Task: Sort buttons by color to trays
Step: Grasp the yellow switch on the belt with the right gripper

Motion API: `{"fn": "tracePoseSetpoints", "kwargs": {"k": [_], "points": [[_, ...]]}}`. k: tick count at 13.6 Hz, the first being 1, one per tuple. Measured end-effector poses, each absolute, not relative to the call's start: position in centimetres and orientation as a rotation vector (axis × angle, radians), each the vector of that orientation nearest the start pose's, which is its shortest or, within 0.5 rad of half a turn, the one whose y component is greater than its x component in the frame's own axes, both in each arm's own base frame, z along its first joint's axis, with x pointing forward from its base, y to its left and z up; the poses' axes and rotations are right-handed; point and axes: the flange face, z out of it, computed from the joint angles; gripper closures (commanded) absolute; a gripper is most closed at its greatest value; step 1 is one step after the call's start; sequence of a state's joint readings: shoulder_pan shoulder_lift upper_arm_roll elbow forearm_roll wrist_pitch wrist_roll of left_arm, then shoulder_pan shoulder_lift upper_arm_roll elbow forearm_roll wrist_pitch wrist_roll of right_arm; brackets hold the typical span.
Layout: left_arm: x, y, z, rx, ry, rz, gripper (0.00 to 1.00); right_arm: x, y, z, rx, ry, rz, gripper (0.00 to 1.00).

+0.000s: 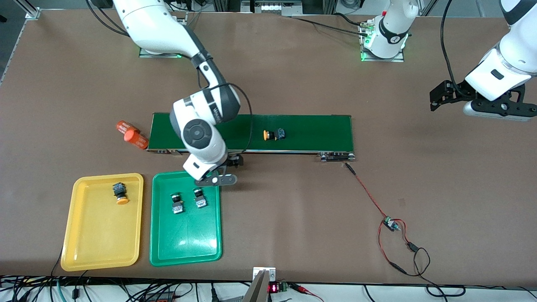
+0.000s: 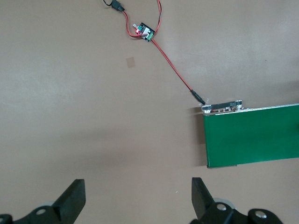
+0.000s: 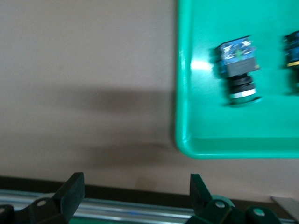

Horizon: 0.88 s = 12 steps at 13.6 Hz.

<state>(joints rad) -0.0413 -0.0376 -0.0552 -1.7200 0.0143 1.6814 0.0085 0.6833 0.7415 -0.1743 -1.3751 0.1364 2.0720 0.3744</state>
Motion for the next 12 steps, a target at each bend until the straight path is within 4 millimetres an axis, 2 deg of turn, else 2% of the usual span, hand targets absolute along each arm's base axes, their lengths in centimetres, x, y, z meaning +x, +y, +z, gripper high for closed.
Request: {"fn": "tracePoseSetpoints", "kwargs": {"k": [2,4,8,12], "points": [[54.7,-5.3,58.4,-3.121,0.168,0.001,0.0,60.6,40.0,28.3,-3.151,-0.237,0.074,0.0],[54.7,-5.3,58.4,-3.121,0.169,0.001,0.0,59.9,40.7,30.1,-3.132,-0.364,0.077,0.0],[54.7,-5.3,58.4,-3.12,0.17,0.002,0.0,58.9,40.9,33.8,-3.04,-0.776,0.095,0.0],[54.6,-5.4,58.4,-3.12,0.172,0.002,0.0,55.6,44.8,33.6,-2.901,-1.229,0.119,0.0]]}}
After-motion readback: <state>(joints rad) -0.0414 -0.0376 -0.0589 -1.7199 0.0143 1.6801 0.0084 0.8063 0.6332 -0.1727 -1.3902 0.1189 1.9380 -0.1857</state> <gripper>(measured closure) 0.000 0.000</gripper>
